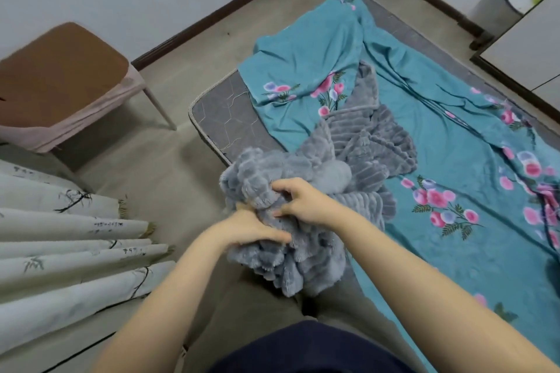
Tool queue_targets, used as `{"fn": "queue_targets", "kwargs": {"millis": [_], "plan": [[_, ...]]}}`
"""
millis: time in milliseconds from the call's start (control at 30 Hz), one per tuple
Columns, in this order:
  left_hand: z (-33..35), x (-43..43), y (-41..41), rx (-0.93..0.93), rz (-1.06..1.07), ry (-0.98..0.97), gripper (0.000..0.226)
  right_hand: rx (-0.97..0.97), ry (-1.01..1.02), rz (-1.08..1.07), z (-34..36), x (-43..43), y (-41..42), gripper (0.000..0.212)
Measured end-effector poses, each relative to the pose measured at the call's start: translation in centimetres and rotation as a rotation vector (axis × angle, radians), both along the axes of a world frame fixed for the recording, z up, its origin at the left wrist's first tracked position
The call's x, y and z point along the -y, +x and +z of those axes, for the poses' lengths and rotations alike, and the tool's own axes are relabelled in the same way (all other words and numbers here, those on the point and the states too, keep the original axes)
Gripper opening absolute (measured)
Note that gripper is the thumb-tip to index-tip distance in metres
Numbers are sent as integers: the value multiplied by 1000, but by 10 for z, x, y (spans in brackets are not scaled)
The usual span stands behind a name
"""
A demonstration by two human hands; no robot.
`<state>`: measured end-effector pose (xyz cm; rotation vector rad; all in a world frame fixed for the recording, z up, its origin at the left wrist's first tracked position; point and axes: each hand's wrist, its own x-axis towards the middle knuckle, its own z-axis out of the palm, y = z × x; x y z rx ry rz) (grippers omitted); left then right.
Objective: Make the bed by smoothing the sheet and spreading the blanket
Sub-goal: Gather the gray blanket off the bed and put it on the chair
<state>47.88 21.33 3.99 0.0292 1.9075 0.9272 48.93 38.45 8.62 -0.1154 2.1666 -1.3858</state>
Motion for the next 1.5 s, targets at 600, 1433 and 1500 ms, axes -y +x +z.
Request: {"fn": "queue_targets", "kwargs": {"millis": [600, 1433, 1500], "plan": [[12, -19, -38, -273, 452, 34, 37, 272, 624, -78, -104, -117, 59, 135], [73, 172, -141, -368, 1300, 307, 44, 80, -241, -551, 33, 96, -267, 18], [82, 210, -164, -436, 1350, 311, 46, 53, -198, -567, 46, 140, -295, 19]]}}
